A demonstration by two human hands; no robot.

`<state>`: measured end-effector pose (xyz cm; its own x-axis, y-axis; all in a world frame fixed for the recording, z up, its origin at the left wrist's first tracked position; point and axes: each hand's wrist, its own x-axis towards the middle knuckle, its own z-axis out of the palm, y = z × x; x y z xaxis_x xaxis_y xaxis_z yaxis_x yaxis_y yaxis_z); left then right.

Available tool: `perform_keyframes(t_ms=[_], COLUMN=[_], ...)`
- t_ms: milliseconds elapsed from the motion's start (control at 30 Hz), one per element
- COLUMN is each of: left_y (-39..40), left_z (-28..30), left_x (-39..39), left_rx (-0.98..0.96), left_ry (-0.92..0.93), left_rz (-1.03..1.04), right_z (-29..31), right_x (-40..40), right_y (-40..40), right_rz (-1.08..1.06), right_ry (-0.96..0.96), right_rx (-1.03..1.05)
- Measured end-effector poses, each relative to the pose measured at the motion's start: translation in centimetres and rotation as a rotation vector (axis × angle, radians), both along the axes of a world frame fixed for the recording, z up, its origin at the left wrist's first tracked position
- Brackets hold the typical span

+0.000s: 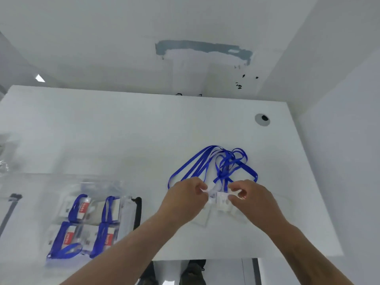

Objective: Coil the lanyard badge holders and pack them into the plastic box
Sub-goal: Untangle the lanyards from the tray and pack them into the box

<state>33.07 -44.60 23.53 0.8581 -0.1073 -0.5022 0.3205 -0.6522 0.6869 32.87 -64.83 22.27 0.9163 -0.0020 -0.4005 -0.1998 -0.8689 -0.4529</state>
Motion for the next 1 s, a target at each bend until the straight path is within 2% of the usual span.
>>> perform_keyframes(t_ms=[167, 367, 467, 600, 767, 833, 900, 1000], left_y=[-5.0, -7.6, -7.7, -6.9, -5.3, -4.9, -4.5, -3.7], left_z=[-4.9, -8.6, -8.9, -7.8, -5.4, -4.7, -4.1, -2.9], left_x=[0.6, 1.3, 1.5, 1.4, 1.9, 2.4, 3.1, 3.9], left_rx=[0.089, 0.205, 0.198, 0.139, 0.073, -0.041, -0.239, -0.512], left_ry=[0.14, 0.146, 0.135, 0.067, -0.034, 0.01, 0.138, 0.315], left_rz=[-0.014, -0.023, 0.001, 0.148, 0.352, 0.404, 0.442, 0.465], right_z=[-3.2, -6.9, -7.2, -6.7, -5.2, -4.1, -3.5, -2.8], right_x=[0.9, 2.3, 2.9, 3.8, 5.4, 5.7, 5.7, 5.1], right_y=[-1.8, -2.0, -2.1, -3.1, -4.1, -4.0, -3.4, -2.0], right_rz=[0.144, 0.368, 0.379, 0.202, -0.253, -0.413, -0.542, -0.636], right_ry=[0.109, 0.116, 0.126, 0.143, 0.202, 0.231, 0.29, 0.383], right_rx=[-0.153, -0.223, -0.204, -0.001, 0.48, 0.649, 0.804, 0.969])
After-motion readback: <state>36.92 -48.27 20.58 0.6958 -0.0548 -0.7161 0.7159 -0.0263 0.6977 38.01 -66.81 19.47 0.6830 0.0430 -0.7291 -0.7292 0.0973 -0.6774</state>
